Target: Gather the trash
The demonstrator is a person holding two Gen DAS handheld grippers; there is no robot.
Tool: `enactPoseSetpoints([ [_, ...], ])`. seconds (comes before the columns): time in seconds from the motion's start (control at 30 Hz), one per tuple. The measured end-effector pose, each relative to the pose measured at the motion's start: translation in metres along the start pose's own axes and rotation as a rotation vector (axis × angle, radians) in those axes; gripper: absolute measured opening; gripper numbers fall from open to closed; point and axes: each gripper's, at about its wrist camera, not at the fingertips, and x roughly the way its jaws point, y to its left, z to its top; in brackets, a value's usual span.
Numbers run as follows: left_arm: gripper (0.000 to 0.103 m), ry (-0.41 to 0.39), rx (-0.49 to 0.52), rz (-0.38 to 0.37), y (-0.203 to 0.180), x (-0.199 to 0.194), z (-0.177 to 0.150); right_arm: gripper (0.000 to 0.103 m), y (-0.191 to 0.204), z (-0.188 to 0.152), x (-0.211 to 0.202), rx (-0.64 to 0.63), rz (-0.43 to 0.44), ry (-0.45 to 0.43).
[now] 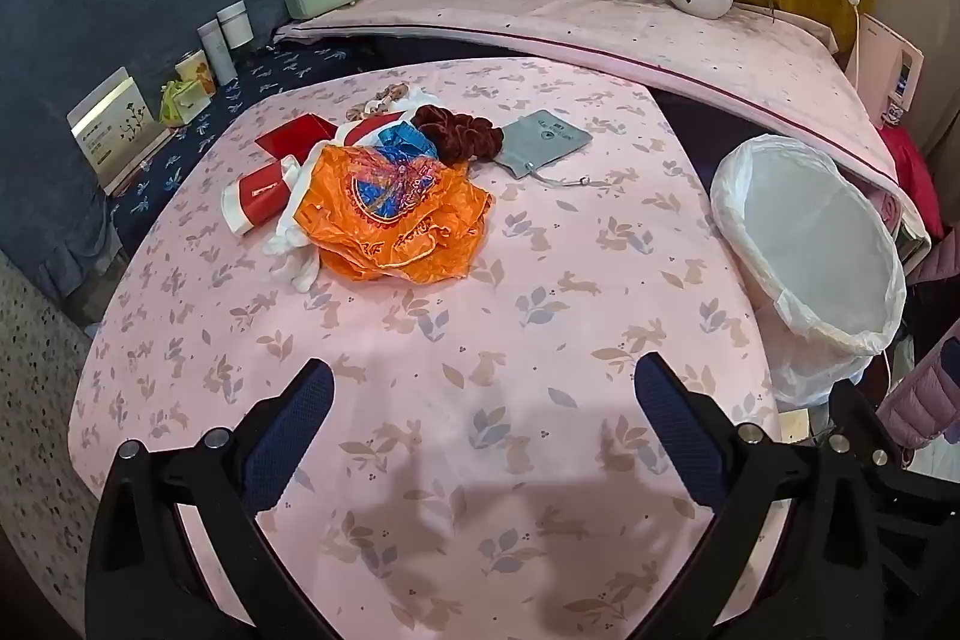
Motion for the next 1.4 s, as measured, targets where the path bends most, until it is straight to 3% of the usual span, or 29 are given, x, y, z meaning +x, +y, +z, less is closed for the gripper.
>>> enactPoseSetpoints([
  [0.03, 0.096, 0.000, -0.002, 0.001, 0.000, 0.000, 0.000, 0.096, -0.001, 0.000, 0.000, 0.002, 0.002, 0.001],
  [0.47, 0.096, -0.002, 0.017, 0.005, -0.012, -0.005, -0.002, 0.096, -0.002, -0.001, 0.000, 0.003, 0.006, 0.005],
  [1.4, 0.096, 0.010, -0.020, 0.002, 0.003, -0.001, -0.005, 0.096, -0.002, 0.001, 0.000, 0.003, 0.004, 0.007],
])
